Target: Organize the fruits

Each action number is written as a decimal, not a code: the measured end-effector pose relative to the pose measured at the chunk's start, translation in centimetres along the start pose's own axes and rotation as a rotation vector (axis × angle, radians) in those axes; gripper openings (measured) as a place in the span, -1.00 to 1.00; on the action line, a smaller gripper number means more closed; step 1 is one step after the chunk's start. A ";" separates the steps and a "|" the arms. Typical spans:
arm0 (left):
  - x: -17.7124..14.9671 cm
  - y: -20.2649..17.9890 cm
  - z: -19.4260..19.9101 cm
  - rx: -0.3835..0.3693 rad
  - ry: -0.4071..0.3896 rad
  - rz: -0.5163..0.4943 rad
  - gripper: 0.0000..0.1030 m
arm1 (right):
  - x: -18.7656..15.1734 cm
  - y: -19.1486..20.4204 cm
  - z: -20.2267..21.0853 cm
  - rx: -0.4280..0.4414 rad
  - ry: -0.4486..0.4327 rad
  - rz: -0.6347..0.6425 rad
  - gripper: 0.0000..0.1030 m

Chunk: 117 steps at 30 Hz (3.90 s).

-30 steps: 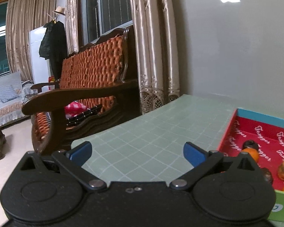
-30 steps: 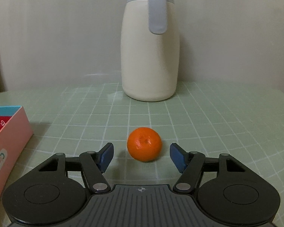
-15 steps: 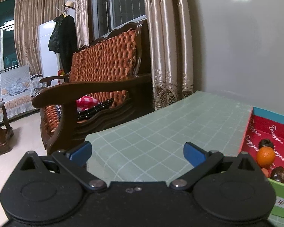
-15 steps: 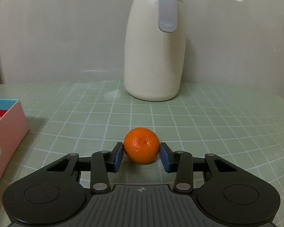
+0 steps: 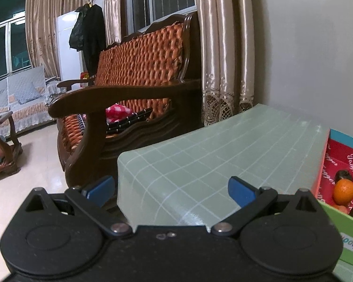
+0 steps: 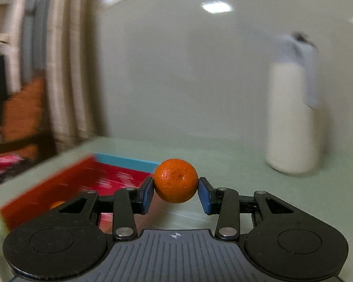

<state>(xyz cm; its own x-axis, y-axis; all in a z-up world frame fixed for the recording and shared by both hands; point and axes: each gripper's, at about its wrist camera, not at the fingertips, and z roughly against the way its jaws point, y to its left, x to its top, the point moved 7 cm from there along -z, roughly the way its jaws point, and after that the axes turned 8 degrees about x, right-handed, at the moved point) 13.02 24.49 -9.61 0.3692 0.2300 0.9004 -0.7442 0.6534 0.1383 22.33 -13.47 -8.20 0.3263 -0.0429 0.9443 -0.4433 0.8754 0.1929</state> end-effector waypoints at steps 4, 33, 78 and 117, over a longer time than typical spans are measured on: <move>0.0 0.4 0.0 0.009 0.003 0.000 0.89 | 0.0 3.5 -0.3 0.130 -0.001 0.031 -0.20; 0.6 -2.2 2.9 -0.135 -0.062 -0.067 0.89 | -1.9 5.9 3.0 -0.010 0.058 0.072 0.87; 2.1 -2.3 21.5 -0.517 -0.087 -0.209 0.89 | 2.5 8.1 20.5 -0.238 0.068 -0.143 1.00; 2.2 -3.1 21.8 -0.533 -0.093 -0.218 0.89 | 2.4 8.3 20.3 -0.236 0.070 -0.135 1.00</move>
<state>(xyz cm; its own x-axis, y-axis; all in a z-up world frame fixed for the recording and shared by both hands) 4.00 7.24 0.97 0.4147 0.0007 0.9100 -0.2649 0.9568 0.1200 2.50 -16.05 1.03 0.4301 -0.1401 0.8919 -0.1880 0.9523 0.2403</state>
